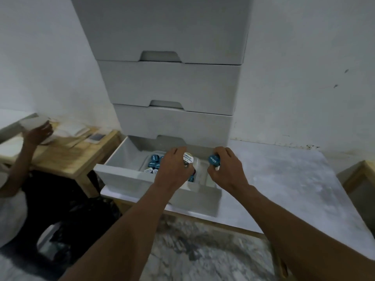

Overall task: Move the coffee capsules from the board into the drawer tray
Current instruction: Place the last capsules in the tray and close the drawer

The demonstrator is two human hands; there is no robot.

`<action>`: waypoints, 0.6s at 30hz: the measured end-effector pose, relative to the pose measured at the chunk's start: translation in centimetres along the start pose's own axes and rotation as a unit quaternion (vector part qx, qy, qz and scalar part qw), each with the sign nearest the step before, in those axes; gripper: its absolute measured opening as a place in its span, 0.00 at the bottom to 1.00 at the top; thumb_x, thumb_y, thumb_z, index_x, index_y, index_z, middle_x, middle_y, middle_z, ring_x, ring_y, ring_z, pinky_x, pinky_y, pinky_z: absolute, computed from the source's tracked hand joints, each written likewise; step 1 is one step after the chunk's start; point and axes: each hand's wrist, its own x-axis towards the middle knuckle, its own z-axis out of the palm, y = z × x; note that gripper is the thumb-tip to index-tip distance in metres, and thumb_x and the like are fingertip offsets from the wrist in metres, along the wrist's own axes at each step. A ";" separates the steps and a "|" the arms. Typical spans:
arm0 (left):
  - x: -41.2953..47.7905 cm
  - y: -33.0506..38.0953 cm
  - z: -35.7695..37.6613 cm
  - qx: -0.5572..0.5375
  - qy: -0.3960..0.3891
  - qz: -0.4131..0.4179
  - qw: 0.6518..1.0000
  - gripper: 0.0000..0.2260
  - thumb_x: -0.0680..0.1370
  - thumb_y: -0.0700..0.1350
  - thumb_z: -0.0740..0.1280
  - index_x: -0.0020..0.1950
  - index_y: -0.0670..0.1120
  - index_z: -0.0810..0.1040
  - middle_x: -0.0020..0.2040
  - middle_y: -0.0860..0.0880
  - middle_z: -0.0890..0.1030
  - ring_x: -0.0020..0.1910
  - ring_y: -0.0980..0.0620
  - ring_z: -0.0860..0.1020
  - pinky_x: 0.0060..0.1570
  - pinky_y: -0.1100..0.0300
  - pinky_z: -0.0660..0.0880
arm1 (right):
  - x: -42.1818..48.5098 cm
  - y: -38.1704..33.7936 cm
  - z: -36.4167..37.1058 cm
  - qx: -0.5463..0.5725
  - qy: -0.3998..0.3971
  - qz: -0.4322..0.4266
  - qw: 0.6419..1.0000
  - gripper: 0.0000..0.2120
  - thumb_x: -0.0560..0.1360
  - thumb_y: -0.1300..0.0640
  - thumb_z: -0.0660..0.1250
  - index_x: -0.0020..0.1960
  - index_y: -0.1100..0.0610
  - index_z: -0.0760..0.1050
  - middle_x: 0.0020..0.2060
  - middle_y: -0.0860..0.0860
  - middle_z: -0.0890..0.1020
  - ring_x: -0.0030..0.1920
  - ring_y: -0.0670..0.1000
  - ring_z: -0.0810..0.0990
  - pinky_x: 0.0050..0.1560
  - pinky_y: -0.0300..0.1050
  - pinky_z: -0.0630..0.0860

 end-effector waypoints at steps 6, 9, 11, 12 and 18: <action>0.0 -4.9 -1.1 0.004 -0.029 0.004 1.000 0.18 0.71 0.43 0.70 0.60 0.42 0.74 0.56 0.44 0.77 0.53 0.48 0.75 0.51 0.63 0.66 | 0.2 -2.9 4.0 -0.016 -0.027 0.013 0.999 0.19 0.69 0.60 0.71 0.59 0.61 0.74 0.54 0.56 0.77 0.50 0.55 0.77 0.48 0.38 0.68; 1.1 -7.0 -0.9 0.002 -0.039 0.009 0.999 0.17 0.71 0.42 0.70 0.59 0.43 0.75 0.55 0.45 0.77 0.51 0.49 0.75 0.48 0.67 0.61 | 1.3 -3.0 5.6 -0.024 -0.042 0.010 0.999 0.19 0.69 0.58 0.72 0.58 0.59 0.74 0.53 0.54 0.77 0.49 0.52 0.76 0.47 0.37 0.68; 2.2 -8.2 -0.6 -0.004 -0.057 0.008 0.998 0.17 0.71 0.42 0.70 0.59 0.43 0.75 0.55 0.45 0.77 0.51 0.49 0.75 0.47 0.69 0.59 | 2.4 -2.7 6.5 -0.025 -0.058 0.013 0.998 0.19 0.70 0.57 0.72 0.59 0.58 0.74 0.53 0.53 0.77 0.49 0.52 0.76 0.47 0.37 0.68; 2.8 -8.7 -0.3 -0.008 -0.067 0.006 0.998 0.17 0.71 0.41 0.70 0.60 0.43 0.75 0.56 0.45 0.77 0.52 0.49 0.75 0.47 0.69 0.60 | 2.9 -2.4 7.1 -0.023 -0.067 0.014 0.997 0.19 0.70 0.57 0.72 0.59 0.58 0.74 0.53 0.53 0.77 0.49 0.51 0.76 0.47 0.37 0.68; 6.6 -12.3 2.8 0.004 -0.119 -0.003 0.993 0.19 0.71 0.43 0.71 0.61 0.44 0.74 0.57 0.46 0.76 0.54 0.48 0.75 0.49 0.66 0.61 | 6.3 -0.1 11.1 -0.001 -0.111 0.047 0.993 0.20 0.69 0.62 0.72 0.60 0.58 0.74 0.56 0.54 0.76 0.51 0.50 0.73 0.51 0.38 0.66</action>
